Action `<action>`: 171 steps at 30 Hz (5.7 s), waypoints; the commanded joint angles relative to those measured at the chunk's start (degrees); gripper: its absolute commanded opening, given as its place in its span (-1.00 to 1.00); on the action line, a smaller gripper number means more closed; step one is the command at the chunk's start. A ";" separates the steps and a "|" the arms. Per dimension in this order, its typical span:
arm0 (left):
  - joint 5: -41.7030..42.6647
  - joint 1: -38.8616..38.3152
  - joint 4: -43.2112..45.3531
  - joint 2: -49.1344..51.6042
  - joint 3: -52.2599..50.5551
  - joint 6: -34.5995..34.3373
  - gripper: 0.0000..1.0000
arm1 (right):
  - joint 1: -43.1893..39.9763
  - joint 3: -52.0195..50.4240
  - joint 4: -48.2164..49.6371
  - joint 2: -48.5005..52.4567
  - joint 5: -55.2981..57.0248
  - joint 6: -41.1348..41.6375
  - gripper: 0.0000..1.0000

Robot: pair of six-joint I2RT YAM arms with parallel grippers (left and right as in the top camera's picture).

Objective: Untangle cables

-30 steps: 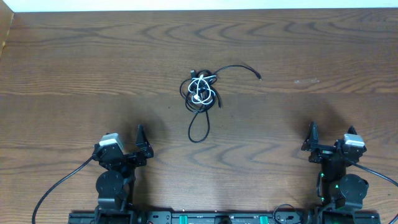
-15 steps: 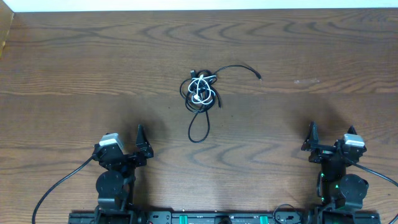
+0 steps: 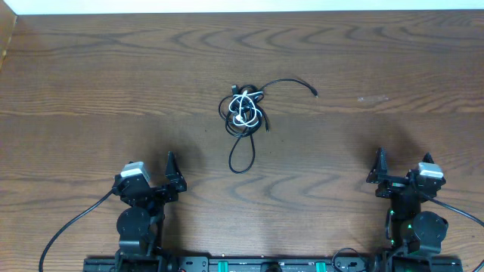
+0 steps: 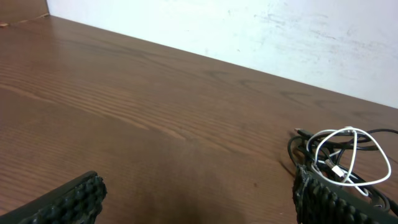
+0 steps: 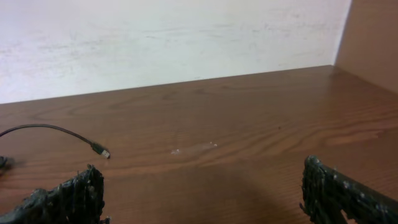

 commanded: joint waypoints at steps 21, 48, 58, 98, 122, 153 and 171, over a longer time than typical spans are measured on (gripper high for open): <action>0.33 -0.24 -1.60 -0.33 -1.03 0.52 0.95 | 0.39 -0.11 -0.07 -0.31 0.26 -0.70 0.99; 3.93 -0.24 5.27 -0.33 0.57 0.28 0.95 | 0.39 -0.11 -0.02 -0.31 0.26 -0.70 0.98; 4.37 -0.24 5.18 -0.15 5.25 -2.58 0.95 | 0.39 -0.11 -0.02 -0.31 0.26 -0.70 0.98; 16.22 -0.24 -41.03 53.46 60.67 -4.48 0.95 | 0.39 -0.11 -0.02 -0.33 0.26 -0.70 0.99; 31.61 -0.48 -40.59 55.15 62.49 -8.90 0.95 | 0.42 -0.11 -0.04 -0.33 0.24 -0.70 0.98; 13.60 -11.30 -47.41 64.43 62.23 -28.33 0.95 | 0.42 -0.11 -0.13 -0.31 0.26 -0.70 0.99; 11.34 -20.20 -30.53 84.72 62.18 -38.18 0.95 | 0.39 -0.11 -0.13 -0.31 0.24 -0.70 0.98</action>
